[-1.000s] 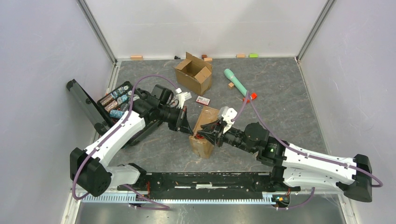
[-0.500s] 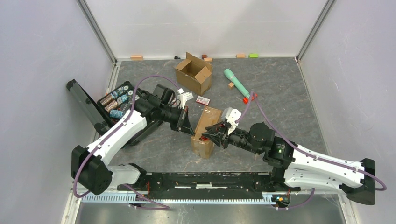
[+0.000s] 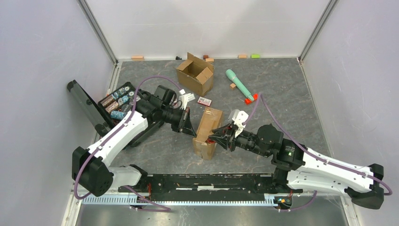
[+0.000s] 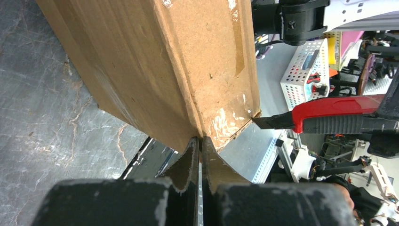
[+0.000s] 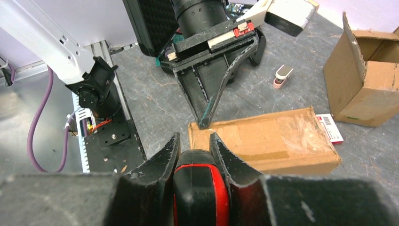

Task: Unpack the express box
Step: Cut the express box at the center of the board.

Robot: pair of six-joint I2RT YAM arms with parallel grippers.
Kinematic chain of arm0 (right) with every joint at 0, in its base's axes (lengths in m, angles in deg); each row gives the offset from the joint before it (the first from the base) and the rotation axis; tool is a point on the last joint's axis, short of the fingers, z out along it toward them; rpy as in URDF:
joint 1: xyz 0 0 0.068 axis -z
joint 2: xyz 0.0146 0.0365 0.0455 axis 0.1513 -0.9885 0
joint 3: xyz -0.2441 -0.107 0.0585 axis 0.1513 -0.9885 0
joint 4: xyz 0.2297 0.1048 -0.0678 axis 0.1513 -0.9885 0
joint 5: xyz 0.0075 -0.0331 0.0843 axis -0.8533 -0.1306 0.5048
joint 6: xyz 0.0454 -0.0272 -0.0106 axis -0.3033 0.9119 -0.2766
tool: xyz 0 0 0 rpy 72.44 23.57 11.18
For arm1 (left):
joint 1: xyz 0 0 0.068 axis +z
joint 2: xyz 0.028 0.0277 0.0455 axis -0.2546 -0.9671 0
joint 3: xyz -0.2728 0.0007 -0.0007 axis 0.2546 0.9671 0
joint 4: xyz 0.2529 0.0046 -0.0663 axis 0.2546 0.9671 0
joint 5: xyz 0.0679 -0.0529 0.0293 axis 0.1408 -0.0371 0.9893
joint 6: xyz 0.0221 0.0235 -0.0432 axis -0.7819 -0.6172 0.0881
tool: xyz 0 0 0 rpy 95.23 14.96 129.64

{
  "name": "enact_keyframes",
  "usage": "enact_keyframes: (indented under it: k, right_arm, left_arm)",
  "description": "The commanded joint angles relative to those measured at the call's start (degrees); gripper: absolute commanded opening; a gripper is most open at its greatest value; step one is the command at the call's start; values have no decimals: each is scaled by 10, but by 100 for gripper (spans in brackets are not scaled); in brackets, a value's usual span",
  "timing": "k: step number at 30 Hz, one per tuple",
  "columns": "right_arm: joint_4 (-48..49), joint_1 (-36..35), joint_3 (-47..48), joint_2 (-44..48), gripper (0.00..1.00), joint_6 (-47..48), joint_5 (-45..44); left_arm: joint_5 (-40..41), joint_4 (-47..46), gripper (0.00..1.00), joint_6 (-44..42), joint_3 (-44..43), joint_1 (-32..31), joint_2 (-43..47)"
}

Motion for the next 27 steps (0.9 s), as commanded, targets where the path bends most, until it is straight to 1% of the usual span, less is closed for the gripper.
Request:
enact_keyframes:
  k: [1, 3, 9, 14, 18, 27]
  right_arm:
    - [-122, -2, 31, 23, 0, -5, -3]
    - [-105, -3, 46, 23, 0, -5, -17]
    - [59, -2, 50, -9, 0, -8, -30]
    - [165, -2, 25, -36, 0, -13, -52]
    - [215, -2, 0, -57, 0, -22, -47]
    - [268, -2, -36, -85, 0, -29, -44]
  left_arm:
    - [86, 6, 2, -55, 6, 23, -3]
    - [69, 4, 2, -57, 4, 22, -1]
    - [50, 2, 2, -64, 1, 3, 5]
    - [39, 2, 2, -62, 1, 1, 10]
    - [35, 2, 2, -61, 1, 1, 12]
    - [29, 2, 2, -60, 3, 0, 19]
